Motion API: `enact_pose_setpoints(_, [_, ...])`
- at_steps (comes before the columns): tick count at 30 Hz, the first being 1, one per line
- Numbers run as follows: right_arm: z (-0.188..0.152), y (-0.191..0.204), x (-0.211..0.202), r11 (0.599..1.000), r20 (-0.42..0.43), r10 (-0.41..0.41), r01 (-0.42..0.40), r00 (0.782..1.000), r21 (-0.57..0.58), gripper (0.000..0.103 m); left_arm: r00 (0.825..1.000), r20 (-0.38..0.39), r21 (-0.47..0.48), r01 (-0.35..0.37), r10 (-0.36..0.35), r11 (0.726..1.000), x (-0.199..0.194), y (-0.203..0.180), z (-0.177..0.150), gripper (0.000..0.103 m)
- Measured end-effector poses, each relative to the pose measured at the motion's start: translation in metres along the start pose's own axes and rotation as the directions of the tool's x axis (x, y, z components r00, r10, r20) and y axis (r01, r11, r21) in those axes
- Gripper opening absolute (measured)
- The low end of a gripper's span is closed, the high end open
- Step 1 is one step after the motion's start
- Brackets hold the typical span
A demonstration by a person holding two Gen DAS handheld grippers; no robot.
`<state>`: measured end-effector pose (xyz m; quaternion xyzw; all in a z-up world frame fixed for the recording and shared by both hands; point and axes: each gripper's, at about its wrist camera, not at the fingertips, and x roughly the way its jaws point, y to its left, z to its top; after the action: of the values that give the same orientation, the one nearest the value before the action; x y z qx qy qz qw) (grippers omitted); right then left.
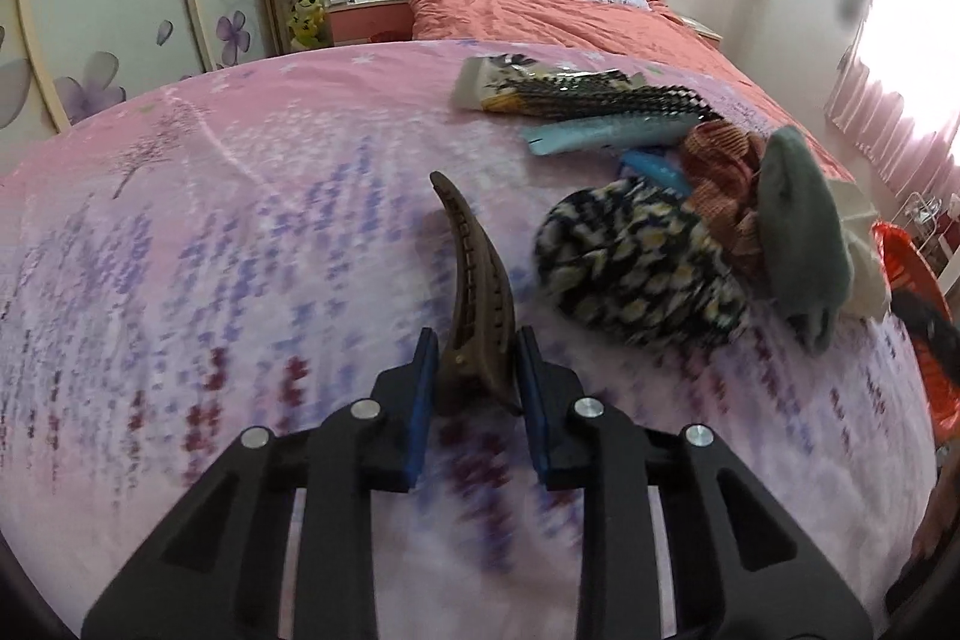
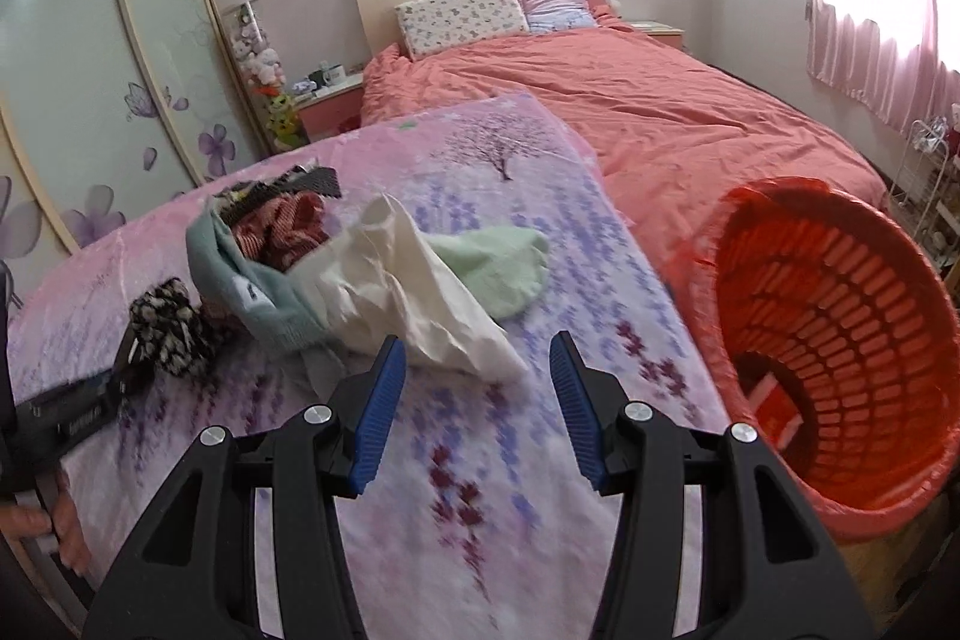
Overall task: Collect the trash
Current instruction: 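Grasp the brown claw clip with the left tool while the right tool reaches the white tissue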
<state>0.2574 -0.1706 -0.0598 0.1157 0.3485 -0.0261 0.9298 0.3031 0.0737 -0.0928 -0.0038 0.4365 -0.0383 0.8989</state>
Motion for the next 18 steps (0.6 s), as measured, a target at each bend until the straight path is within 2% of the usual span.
enact_pose_setpoints(2, [0.002, 0.006, 0.006, 1.000, -0.003, 0.008, -0.008, 1.000, 0.000, 0.058, 1.000, 0.001, -0.001, -0.002, 0.002, 1.000, -0.003, 0.008, -0.005, 0.028])
enact_pose_setpoints(6, [0.001, 0.014, 0.020, 1.000, -0.047, 0.006, -0.007, 0.999, -0.020, 0.058, 1.000, 0.006, -0.016, 0.004, -0.004, 1.000, -0.007, 0.017, -0.010, 0.030])
enact_pose_setpoints(7, [0.001, 0.016, 0.021, 1.000, -0.053, 0.007, -0.008, 0.999, -0.026, 0.054, 1.000, 0.007, -0.018, 0.005, -0.005, 1.000, -0.008, 0.019, -0.013, 0.033])
enact_pose_setpoints(9, [0.000, 0.017, 0.019, 0.999, -0.051, 0.019, -0.020, 0.999, -0.029, 0.038, 1.000, 0.006, -0.027, 0.009, -0.009, 1.000, -0.008, 0.020, -0.013, 0.036])
enact_pose_setpoints(13, [-0.008, 0.019, 0.010, 0.996, -0.079, 0.077, -0.081, 0.994, -0.047, 0.034, 1.000, 0.005, -0.046, 0.020, -0.020, 0.999, -0.007, 0.022, -0.008, 0.039])
enact_pose_setpoints(18, [-0.012, 0.022, 0.005, 0.993, -0.081, 0.103, -0.108, 0.991, -0.051, 0.035, 1.000, 0.007, -0.049, -0.001, 0.002, 0.999, 0.003, 0.021, 0.008, 0.039])
